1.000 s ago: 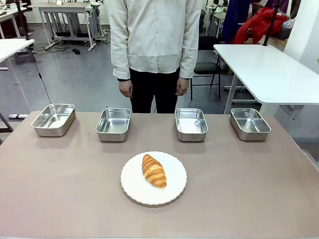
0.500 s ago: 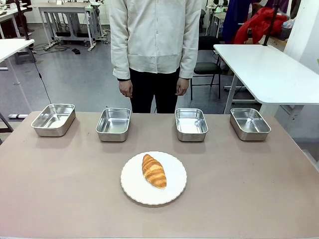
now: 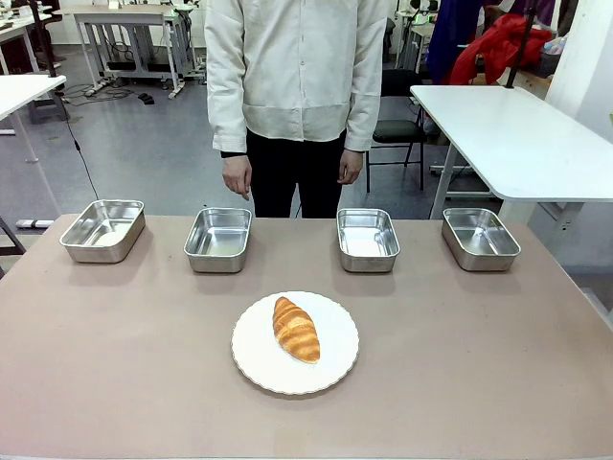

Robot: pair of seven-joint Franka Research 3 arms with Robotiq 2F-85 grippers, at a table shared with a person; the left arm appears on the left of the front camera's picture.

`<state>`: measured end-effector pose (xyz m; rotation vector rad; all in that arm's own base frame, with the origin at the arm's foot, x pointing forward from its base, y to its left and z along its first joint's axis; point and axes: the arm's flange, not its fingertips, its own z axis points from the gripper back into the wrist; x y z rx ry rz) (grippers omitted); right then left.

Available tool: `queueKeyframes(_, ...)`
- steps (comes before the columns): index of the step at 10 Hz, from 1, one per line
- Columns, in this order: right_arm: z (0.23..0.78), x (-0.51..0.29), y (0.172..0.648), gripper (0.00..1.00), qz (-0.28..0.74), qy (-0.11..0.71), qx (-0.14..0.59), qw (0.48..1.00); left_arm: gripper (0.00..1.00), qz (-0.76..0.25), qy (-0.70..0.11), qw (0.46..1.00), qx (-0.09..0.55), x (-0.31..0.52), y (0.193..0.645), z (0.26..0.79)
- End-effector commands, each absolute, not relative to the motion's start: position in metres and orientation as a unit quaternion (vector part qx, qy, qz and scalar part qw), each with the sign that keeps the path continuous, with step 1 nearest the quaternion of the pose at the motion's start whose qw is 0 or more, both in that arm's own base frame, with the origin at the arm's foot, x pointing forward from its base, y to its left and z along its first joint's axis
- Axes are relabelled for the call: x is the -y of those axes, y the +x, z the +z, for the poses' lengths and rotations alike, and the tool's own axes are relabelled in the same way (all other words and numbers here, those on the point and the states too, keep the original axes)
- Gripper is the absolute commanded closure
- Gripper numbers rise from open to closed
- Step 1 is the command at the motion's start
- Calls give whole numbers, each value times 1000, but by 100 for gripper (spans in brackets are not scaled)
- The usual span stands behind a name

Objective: Place the bread in the container.
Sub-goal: Place the Butter Roll into the Airtight Container indicated by the human.

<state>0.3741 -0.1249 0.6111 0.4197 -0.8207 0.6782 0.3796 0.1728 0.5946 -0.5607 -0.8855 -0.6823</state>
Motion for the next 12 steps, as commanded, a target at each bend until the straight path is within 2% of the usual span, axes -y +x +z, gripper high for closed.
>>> queueKeyframes(1,612,126,376,0,328,203,397,833,0,-325,-265,804,422,-172,381,595)
queueKeyframes(12,612,126,376,0,328,203,397,833,0,-325,-265,804,422,-172,381,595)
